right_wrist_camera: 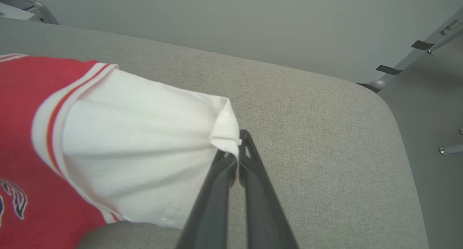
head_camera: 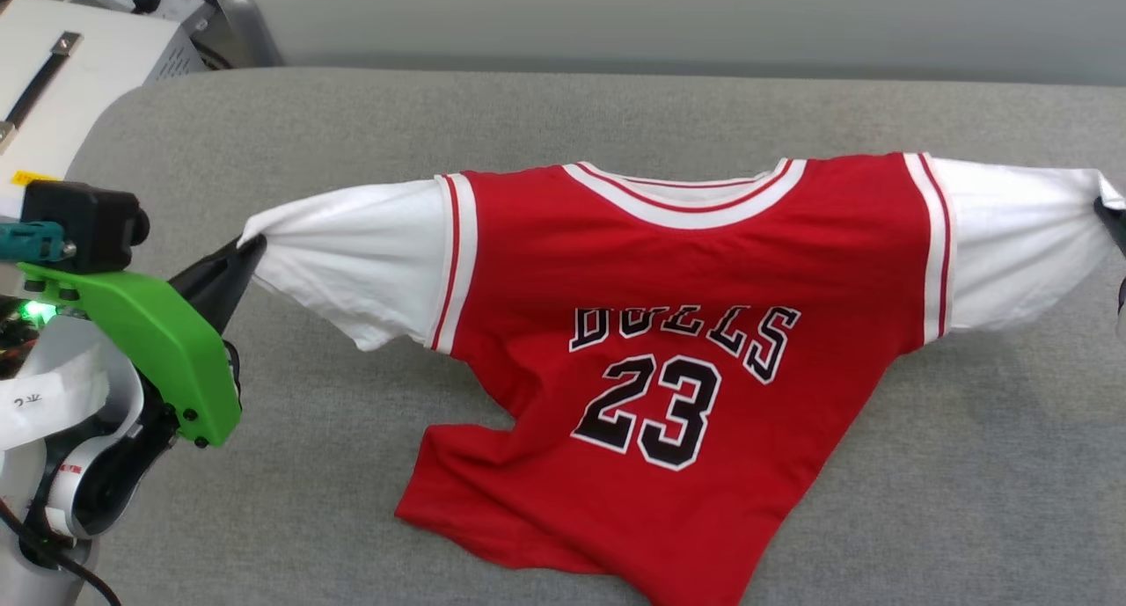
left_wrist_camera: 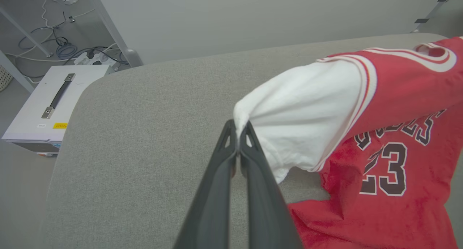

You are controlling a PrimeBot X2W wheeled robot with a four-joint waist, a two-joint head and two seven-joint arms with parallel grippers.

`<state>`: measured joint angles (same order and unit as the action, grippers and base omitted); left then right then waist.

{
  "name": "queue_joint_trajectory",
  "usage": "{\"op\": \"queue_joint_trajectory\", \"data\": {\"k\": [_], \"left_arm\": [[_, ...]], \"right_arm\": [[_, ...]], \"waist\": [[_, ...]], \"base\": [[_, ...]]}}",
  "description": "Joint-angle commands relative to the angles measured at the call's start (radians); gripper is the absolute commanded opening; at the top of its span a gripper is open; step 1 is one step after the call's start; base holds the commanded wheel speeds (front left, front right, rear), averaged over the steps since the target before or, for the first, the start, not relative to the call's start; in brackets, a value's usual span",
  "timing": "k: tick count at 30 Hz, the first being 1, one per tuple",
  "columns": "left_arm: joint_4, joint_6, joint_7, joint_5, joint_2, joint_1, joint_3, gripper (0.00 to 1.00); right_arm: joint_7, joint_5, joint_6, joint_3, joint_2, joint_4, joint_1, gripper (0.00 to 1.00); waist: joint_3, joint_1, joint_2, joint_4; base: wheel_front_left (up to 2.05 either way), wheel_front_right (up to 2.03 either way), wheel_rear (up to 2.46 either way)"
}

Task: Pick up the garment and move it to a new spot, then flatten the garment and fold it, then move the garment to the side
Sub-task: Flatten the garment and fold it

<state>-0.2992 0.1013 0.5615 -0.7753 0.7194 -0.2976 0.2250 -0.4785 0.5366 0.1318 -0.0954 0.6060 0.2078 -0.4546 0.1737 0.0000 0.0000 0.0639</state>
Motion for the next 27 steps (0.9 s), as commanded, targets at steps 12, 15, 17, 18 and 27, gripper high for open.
{"op": "queue_joint_trajectory", "data": {"k": [12,15,17,18,27], "left_arm": [[-0.041,0.025,-0.135,0.036,0.014,-0.03,-0.106,0.0],[-0.054,0.028,-0.16,0.039,0.012,-0.046,-0.125,0.0],[-0.062,0.031,-0.176,0.042,0.011,-0.058,-0.138,0.0],[-0.067,0.033,-0.185,0.041,0.009,-0.066,-0.146,0.0],[-0.089,0.034,-0.227,0.041,0.021,-0.148,-0.198,0.0]], "right_arm": [[-0.033,0.057,-0.001,0.172,-0.003,-0.164,-0.023,0.0],[-0.05,0.059,-0.001,0.201,-0.017,-0.199,-0.041,0.0],[-0.058,0.063,-0.001,0.216,-0.029,-0.22,-0.053,0.0],[-0.064,0.066,-0.001,0.225,-0.034,-0.231,-0.061,0.0],[-0.086,0.063,-0.001,0.246,-0.044,-0.285,-0.18,0.0]], "waist": [[-0.141,0.0,0.0,-0.029],[-0.148,0.0,0.0,-0.027],[-0.15,0.0,0.0,-0.026],[-0.15,0.0,0.0,-0.025],[-0.081,0.0,0.0,-0.029]], "base": [[0.0,0.0,0.0],[0.0,0.0,0.0],[0.0,0.0,0.0],[0.0,0.0,0.0],[0.0,0.0,0.0]]}}
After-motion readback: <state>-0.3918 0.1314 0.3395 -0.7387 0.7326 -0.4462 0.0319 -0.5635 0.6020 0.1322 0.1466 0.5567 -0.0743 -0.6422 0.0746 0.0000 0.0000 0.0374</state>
